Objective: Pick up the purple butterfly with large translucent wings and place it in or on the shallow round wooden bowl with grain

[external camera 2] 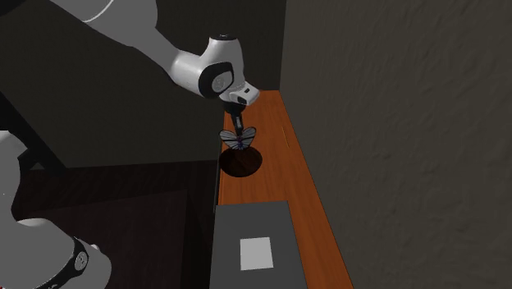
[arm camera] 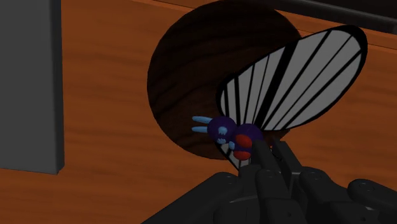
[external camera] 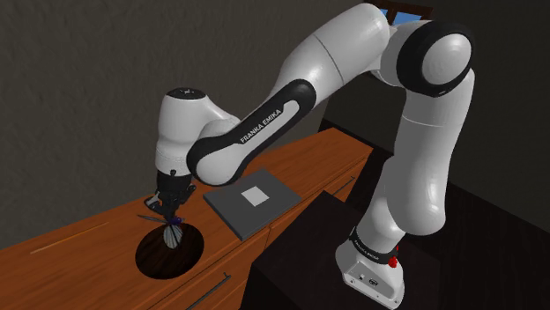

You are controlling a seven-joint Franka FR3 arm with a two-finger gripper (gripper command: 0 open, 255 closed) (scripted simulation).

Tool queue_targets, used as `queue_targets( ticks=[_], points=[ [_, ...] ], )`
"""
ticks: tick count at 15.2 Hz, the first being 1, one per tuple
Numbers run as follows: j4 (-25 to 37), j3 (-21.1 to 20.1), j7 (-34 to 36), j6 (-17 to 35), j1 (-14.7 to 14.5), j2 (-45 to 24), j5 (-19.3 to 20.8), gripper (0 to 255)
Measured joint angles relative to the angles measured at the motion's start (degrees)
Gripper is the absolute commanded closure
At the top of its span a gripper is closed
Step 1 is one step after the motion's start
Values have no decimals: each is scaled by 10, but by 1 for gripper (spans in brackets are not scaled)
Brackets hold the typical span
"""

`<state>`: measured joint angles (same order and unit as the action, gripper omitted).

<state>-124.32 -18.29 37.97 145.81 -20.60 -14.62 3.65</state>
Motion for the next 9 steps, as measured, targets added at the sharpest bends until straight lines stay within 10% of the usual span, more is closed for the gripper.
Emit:
queue_targets(
  ticks=[9],
  points=[
    [-11, 15, 18, 60, -11, -51, 27, 255]
  ],
)
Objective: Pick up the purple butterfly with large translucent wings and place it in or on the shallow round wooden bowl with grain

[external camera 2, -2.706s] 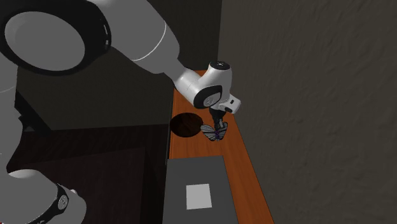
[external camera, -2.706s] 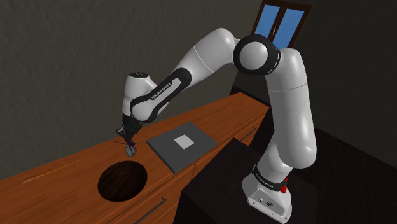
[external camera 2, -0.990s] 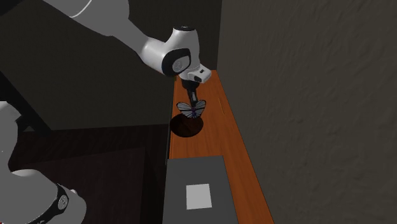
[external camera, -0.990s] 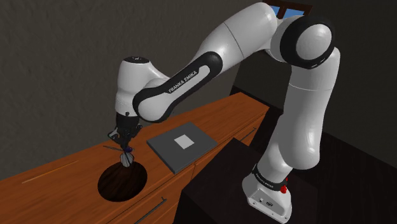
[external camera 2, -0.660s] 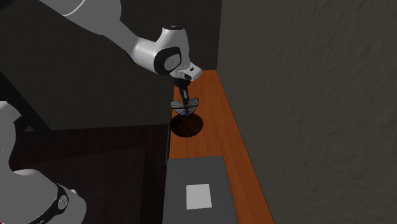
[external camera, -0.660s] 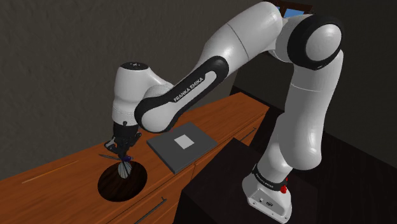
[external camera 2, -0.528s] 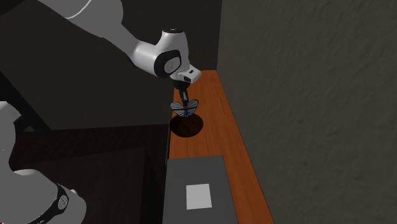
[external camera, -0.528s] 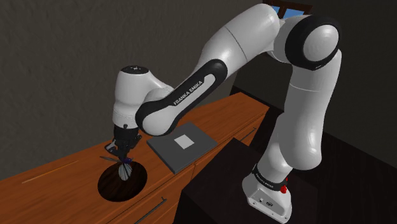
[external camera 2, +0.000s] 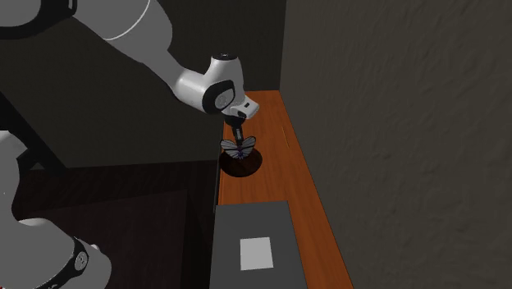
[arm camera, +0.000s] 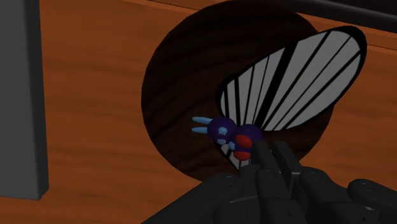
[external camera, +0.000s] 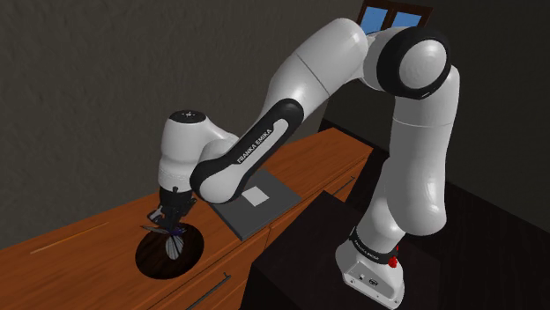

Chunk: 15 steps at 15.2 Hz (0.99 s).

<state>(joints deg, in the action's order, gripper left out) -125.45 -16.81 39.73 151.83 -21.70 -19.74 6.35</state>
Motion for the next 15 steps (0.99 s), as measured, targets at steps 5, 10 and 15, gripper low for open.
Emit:
queue_targets(
  ticks=[5, 10, 15],
  points=[
    [1, 12, 11, 31, -10, -33, 16, 255],
    [2, 14, 13, 36, -11, -39, 19, 255],
    [2, 14, 13, 37, -11, -40, 20, 0]
  ],
)
